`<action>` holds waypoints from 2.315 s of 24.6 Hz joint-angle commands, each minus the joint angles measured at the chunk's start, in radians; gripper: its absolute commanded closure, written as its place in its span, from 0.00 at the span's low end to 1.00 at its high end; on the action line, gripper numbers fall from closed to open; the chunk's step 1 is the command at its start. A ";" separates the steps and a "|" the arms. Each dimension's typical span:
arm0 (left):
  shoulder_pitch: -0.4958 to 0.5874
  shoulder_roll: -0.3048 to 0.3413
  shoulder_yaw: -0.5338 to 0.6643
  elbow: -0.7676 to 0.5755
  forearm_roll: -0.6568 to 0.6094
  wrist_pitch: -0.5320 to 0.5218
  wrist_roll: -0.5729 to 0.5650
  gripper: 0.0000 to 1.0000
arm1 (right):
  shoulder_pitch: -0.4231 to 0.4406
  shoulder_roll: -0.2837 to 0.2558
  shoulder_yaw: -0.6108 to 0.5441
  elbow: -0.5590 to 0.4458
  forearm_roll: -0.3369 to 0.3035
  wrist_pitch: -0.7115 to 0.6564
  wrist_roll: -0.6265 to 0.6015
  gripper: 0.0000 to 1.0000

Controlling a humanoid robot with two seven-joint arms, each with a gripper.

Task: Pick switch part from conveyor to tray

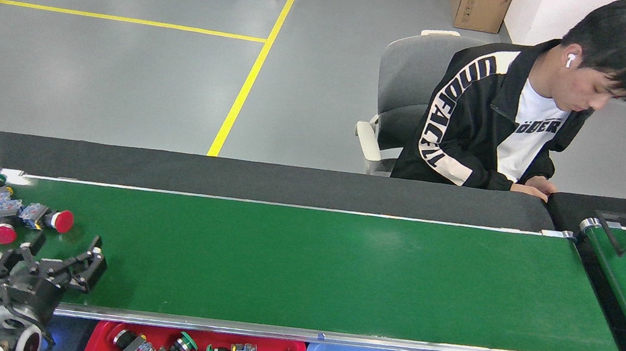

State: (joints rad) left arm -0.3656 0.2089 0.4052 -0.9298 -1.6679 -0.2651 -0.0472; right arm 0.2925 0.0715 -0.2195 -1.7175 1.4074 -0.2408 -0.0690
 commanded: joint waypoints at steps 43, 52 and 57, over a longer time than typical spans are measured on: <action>0.602 0.072 -0.491 -0.819 0.092 -0.388 0.191 0.27 | -0.007 -0.056 -0.060 0.006 -0.091 -0.018 0.000 0.03; 0.614 -0.131 -0.261 -0.840 0.108 -0.378 0.184 0.00 | -0.016 -0.056 -0.058 0.004 -0.103 -0.026 0.000 0.03; 0.616 -0.240 -0.075 -0.840 0.195 -0.372 0.076 0.00 | -0.024 -0.055 -0.058 -0.001 -0.130 -0.028 -0.008 0.03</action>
State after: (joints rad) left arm 0.2508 -0.0253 0.3050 -1.7567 -1.4847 -0.6438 0.0699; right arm 0.2767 0.0138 -0.2742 -1.7026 1.2863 -0.2645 -0.0651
